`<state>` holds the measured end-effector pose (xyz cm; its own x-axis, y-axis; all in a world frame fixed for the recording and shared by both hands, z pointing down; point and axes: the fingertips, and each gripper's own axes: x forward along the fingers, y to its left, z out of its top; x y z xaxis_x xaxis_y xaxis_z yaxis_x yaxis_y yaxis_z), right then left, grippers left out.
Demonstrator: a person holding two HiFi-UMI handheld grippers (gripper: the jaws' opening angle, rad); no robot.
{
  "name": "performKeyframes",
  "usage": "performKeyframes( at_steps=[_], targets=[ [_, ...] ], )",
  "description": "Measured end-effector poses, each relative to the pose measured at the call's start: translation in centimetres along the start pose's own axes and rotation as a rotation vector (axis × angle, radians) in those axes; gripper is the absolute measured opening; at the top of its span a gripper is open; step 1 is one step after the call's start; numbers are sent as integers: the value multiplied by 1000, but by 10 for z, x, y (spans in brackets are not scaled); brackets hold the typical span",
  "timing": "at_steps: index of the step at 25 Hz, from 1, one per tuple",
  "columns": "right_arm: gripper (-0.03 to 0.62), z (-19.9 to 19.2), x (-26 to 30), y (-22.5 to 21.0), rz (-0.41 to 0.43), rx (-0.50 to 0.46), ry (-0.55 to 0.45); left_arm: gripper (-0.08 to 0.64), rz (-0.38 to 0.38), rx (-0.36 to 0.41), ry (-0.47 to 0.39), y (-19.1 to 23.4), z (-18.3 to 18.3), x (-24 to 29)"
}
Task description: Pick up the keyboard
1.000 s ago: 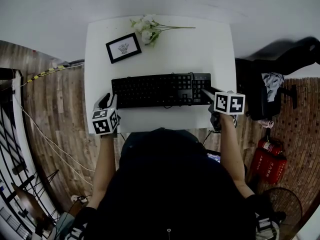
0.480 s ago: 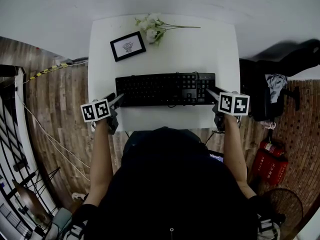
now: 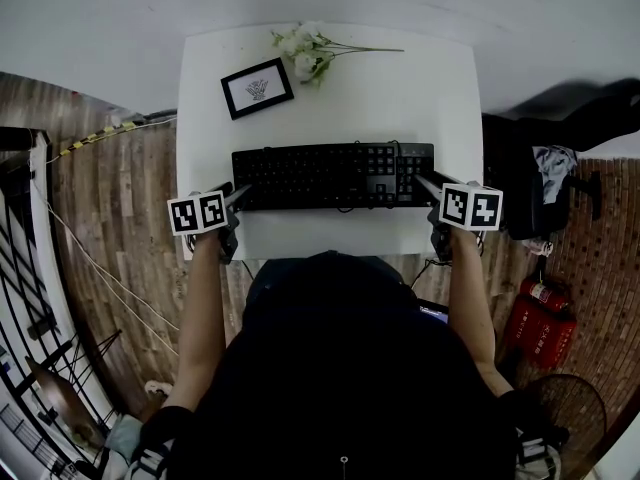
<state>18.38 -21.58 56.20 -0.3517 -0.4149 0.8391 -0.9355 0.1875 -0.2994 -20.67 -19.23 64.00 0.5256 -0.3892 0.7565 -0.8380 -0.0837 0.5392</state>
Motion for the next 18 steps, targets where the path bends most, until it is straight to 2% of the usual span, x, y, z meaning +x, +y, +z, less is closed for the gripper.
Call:
performKeyframes(
  at_steps=[8, 11, 12, 18],
  targets=[
    [195, -1, 0, 0, -7, 0, 7, 275, 37, 20, 25, 0, 0, 2],
    [195, -1, 1, 0, -10, 2, 7, 265, 29, 25, 23, -3, 1, 3],
    [195, -1, 1, 0, -11, 4, 7, 224, 28, 29, 21, -5, 1, 3],
    [195, -2, 2, -1, -15, 9, 8, 225, 23, 16, 14, -5, 2, 5]
  ],
)
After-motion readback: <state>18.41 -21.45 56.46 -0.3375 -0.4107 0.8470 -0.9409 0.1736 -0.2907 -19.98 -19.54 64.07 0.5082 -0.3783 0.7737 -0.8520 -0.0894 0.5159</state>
